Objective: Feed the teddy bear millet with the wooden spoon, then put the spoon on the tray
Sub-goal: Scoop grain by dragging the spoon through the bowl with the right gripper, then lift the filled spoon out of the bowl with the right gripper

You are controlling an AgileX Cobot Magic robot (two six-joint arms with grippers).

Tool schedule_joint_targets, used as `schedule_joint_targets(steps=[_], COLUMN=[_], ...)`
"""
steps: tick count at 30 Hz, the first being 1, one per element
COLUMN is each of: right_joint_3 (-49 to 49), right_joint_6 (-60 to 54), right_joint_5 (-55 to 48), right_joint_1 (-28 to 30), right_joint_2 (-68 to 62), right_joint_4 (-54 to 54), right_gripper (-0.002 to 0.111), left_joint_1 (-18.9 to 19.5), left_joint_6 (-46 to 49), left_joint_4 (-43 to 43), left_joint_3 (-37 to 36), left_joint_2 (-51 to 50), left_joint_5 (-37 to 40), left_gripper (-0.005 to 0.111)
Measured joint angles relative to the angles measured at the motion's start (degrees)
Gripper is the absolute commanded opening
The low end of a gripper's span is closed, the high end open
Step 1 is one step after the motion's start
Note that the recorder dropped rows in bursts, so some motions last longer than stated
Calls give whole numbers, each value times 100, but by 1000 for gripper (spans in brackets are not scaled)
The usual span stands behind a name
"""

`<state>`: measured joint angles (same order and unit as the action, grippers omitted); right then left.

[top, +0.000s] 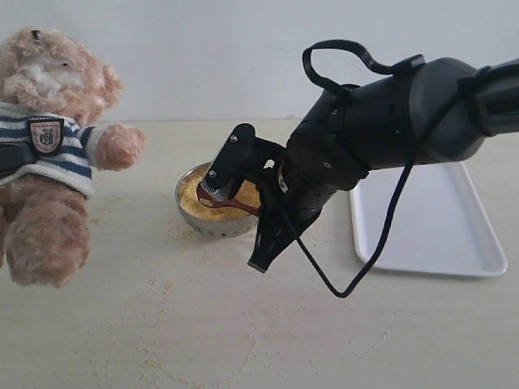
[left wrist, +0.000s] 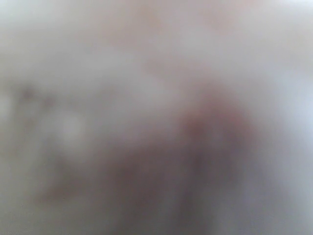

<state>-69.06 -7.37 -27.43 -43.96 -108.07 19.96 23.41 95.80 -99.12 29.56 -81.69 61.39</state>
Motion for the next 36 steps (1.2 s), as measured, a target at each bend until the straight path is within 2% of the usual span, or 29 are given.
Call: schedule_joint_targets(steps=[12,30,36], right_joint_3=[0,0,-161], right_joint_6=[-612,-800,-1018], right_joint_5=[-46,-493,-1079], right_joint_1=[378,541,541], right_joint_2=[20,546,546], right_joint_4=[-1015,-1346,-1518], right_gripper=[0,0,0], left_joint_1=[0,0,0], left_joint_6=[0,0,0], left_joint_4=[0,0,0], left_joint_3=[0,0,0], left_joint_2=[0,0,0], left_joint_5=[0,0,0], left_gripper=[5,5,5])
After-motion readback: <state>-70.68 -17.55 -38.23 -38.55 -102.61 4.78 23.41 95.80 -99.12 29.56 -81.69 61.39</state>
